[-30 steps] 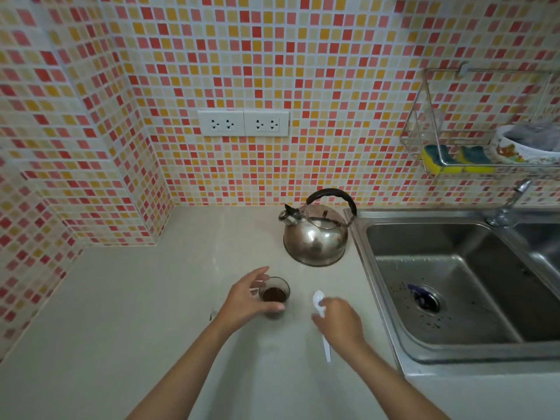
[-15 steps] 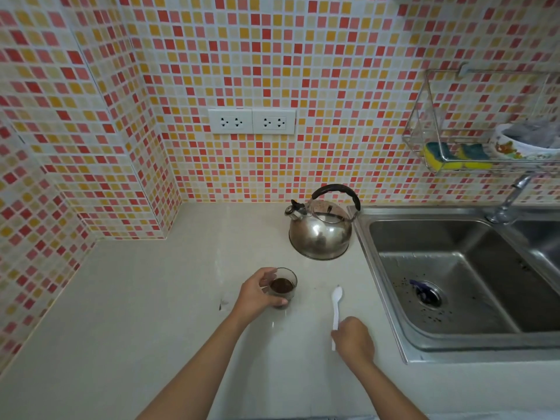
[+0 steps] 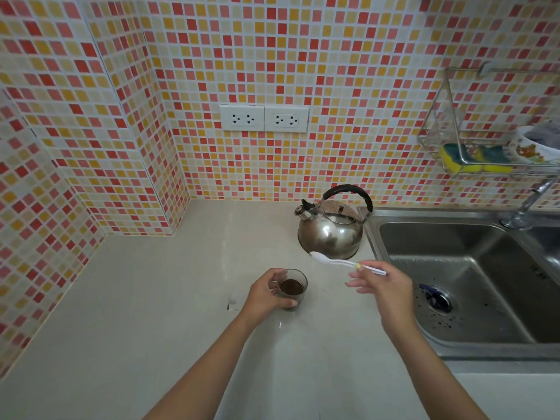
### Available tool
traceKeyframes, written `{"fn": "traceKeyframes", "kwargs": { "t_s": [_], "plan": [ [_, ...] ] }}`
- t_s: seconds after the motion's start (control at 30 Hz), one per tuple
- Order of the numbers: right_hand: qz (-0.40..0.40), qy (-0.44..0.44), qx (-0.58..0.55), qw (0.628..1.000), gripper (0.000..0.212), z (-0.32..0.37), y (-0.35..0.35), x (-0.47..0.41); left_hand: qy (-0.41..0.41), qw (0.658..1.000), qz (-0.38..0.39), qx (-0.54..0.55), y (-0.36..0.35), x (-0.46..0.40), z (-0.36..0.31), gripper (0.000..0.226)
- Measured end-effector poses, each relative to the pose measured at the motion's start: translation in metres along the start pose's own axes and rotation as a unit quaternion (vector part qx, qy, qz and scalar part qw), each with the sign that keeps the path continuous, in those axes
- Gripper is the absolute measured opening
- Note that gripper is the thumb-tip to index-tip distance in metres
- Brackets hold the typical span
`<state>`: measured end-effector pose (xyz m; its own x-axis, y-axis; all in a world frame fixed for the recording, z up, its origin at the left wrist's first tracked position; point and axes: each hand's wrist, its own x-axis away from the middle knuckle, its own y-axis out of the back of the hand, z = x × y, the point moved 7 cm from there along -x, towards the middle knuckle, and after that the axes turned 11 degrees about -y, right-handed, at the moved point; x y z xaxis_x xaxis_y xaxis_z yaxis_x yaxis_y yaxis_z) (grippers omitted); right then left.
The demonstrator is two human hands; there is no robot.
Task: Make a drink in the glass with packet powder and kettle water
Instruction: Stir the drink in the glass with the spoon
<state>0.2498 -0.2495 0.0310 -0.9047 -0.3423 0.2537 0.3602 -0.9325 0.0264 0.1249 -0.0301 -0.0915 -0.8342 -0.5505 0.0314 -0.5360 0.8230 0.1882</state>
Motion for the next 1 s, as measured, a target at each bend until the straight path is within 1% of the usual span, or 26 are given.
{"fn": "traceKeyframes", "kwargs": {
  "t_s": [0.1, 0.17, 0.27, 0.37, 0.43, 0.5, 0.57, 0.63, 0.7, 0.73, 0.77, 0.9, 1.0],
  "plan": [
    [0.067, -0.003, 0.067, 0.996, 0.008, 0.008, -0.028, 0.001, -0.002, 1.000, -0.001, 0.001, 0.000, 0.000, 0.000, 0.068],
    [0.084, 0.011, 0.140, 0.987, 0.011, 0.005, -0.044, -0.002, -0.004, 1.000, -0.001, -0.001, 0.000, 0.001, -0.001, 0.069],
    [0.105, 0.049, 0.260, 0.959, 0.010, -0.002, -0.069, -0.010, -0.002, 1.000, 0.001, -0.001, 0.001, 0.000, 0.001, 0.071],
    [0.150, 0.067, 0.345, 0.924, 0.005, -0.008, -0.096, -0.016, -0.001, 1.000, 0.004, -0.007, 0.001, -0.001, 0.001, 0.069],
    [0.161, 0.066, 0.355, 0.919, 0.010, -0.011, -0.110, -0.018, -0.005, 1.000, 0.010, -0.015, 0.001, -0.001, -0.002, 0.066],
    [0.158, 0.043, 0.313, 0.935, 0.008, -0.016, -0.117, -0.023, -0.012, 1.000, 0.014, -0.017, 0.001, -0.001, -0.003, 0.063],
    [0.150, 0.028, 0.294, 0.944, 0.005, -0.022, -0.123, -0.029, -0.015, 1.000, 0.015, -0.021, 0.002, -0.001, -0.004, 0.063],
    [0.142, 0.053, 0.338, 0.929, 0.004, -0.025, -0.129, -0.033, -0.018, 0.999, 0.020, -0.027, 0.003, -0.001, -0.006, 0.063],
    [0.150, 0.097, 0.409, 0.895, 0.008, -0.026, -0.135, -0.030, -0.022, 0.999, 0.024, -0.034, 0.003, -0.001, -0.008, 0.065],
    [0.159, 0.113, 0.429, 0.882, 0.010, -0.026, -0.137, -0.028, -0.022, 0.999, 0.027, -0.036, 0.003, -0.002, -0.008, 0.066],
    [0.166, 0.121, 0.433, 0.878, 0.010, -0.026, -0.137, -0.028, -0.019, 0.999, 0.028, -0.038, 0.003, -0.002, -0.007, 0.067],
    [0.145, 0.086, 0.424, 0.890, 0.016, -0.031, -0.124, -0.035, -0.007, 0.999, 0.023, -0.040, 0.004, -0.004, -0.004, 0.073],
    [0.142, 0.058, 0.400, 0.904, 0.022, -0.040, -0.118, -0.034, -0.007, 0.999, 0.025, -0.044, 0.003, -0.004, -0.004, 0.072]
  ]
}}
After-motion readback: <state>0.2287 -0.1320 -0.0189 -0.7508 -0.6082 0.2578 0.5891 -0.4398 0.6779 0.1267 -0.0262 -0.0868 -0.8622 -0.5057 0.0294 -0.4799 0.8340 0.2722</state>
